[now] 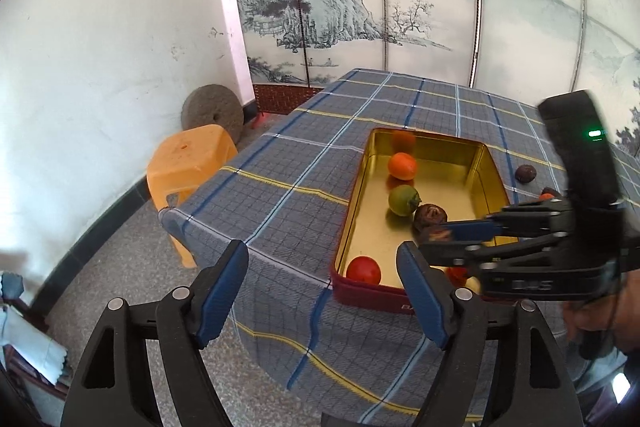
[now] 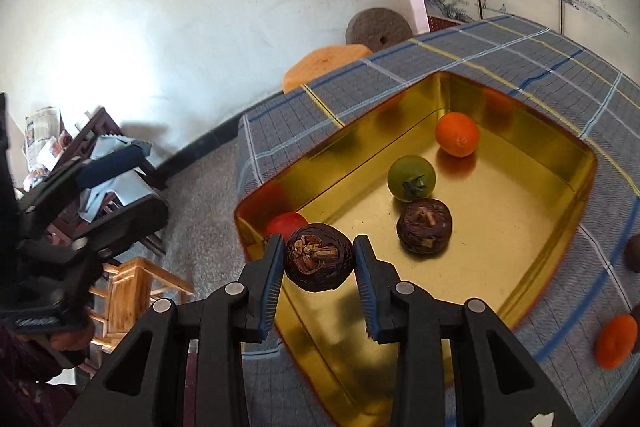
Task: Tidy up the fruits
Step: 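Carry the brown dried fruit into the tin and open the right tool, then reach to the orange tangerine on the cloth and grasp it with the left tool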
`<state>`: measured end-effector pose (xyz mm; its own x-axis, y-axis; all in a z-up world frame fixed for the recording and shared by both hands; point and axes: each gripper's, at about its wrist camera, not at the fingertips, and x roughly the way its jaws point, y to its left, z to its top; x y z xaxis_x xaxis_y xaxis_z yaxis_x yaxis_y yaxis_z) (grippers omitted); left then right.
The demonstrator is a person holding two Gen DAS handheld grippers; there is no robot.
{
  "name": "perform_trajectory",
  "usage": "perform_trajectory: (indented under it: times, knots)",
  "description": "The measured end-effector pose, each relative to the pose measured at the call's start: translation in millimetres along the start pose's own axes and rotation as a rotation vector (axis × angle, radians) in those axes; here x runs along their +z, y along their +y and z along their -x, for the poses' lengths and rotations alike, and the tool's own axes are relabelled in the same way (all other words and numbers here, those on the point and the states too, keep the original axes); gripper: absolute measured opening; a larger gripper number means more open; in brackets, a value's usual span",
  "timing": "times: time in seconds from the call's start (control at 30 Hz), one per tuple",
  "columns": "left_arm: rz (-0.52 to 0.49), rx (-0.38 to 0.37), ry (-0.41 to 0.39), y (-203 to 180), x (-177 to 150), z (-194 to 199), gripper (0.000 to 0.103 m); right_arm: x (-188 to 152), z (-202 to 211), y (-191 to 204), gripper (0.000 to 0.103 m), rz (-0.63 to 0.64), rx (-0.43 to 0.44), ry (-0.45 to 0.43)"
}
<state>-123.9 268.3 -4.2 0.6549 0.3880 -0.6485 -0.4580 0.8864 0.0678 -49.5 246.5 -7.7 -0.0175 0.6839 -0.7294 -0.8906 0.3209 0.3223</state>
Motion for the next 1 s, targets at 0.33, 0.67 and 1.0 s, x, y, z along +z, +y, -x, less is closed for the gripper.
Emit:
perform_trajectory:
  times: [0.33,0.67,1.0]
  knots:
    - [-0.034,-0.019,0.008,-11.3,-1.4,0.9,0.079,20.2,36.3,-8.3,0.058,-0.068,0.016,-0.191]
    - [-0.081,-0.040,-0.005,-33.0,0.6,9.1,0.086,-52.9,160.2,-27.8,0.086,-0.068,-0.271,-0.381]
    - [-0.165,-0.061,0.000,-68.1,2.0,15.0,0.087,-157.5,223.2,-132.6,0.097,-0.299,-0.688,-0.254]
